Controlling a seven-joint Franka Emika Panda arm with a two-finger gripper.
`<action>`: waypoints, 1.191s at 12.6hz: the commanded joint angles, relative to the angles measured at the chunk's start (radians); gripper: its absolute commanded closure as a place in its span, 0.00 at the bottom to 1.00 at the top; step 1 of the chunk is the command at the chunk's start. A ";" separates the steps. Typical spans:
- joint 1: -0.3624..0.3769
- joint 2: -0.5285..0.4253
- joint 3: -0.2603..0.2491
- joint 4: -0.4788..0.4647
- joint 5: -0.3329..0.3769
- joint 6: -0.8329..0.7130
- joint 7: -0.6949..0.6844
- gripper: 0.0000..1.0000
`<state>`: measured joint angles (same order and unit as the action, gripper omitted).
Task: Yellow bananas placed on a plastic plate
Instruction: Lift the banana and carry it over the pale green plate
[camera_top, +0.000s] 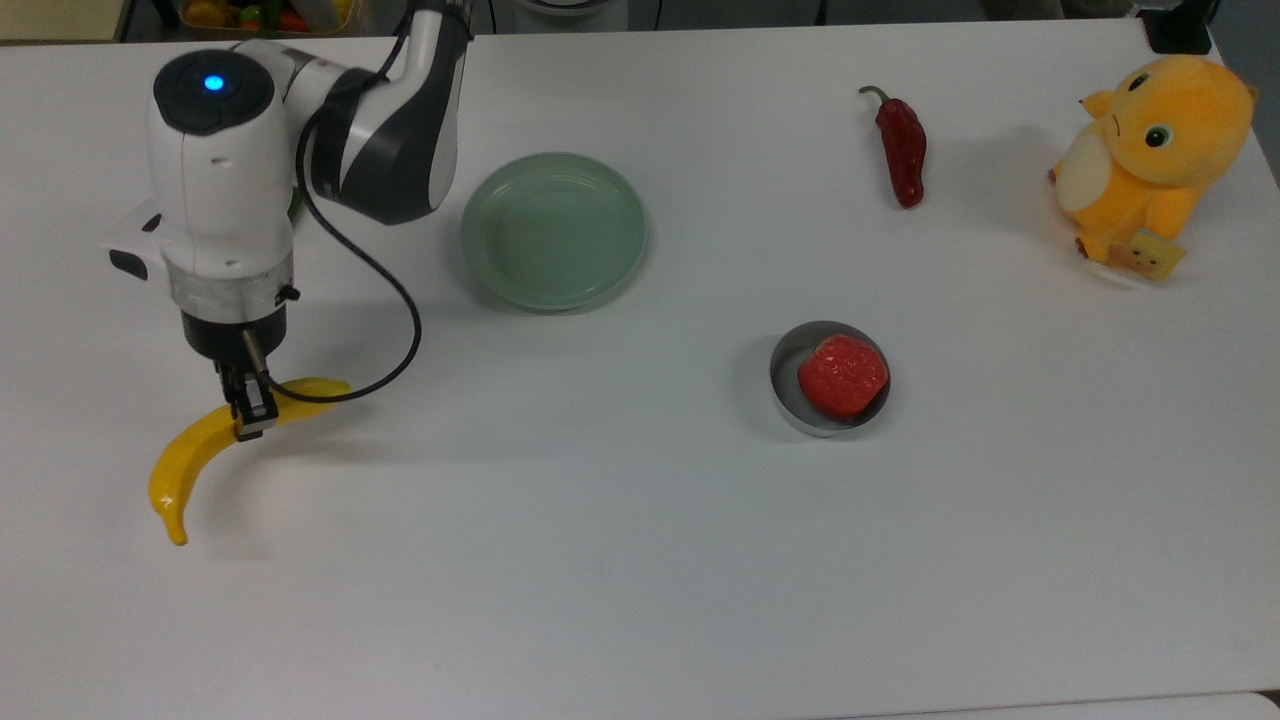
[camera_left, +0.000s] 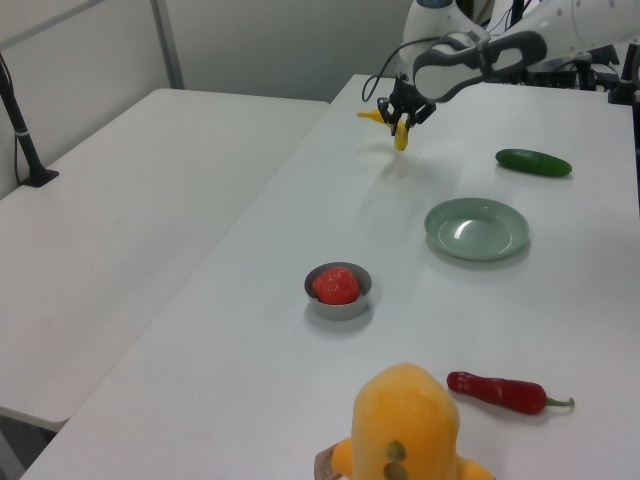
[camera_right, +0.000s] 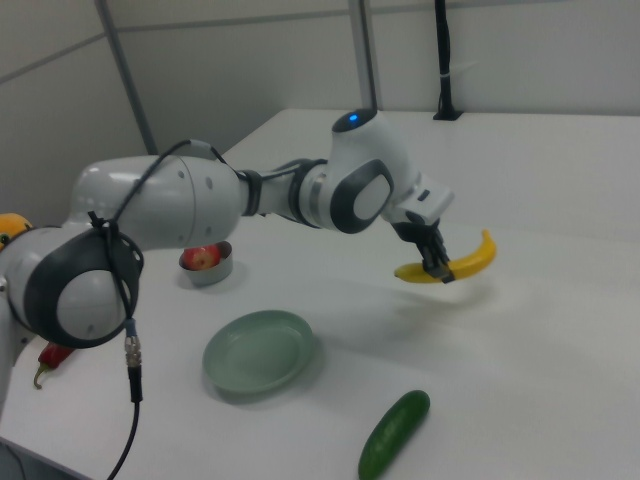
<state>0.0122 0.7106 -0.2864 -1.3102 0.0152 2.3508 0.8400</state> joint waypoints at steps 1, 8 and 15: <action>-0.024 -0.233 0.104 -0.251 -0.029 0.004 -0.102 0.82; 0.021 -0.522 0.210 -0.515 -0.024 -0.183 -0.361 0.82; 0.126 -0.591 0.253 -0.643 -0.029 -0.364 -0.577 0.79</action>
<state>0.1263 0.1299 -0.0532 -1.9225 0.0002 2.0384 0.3266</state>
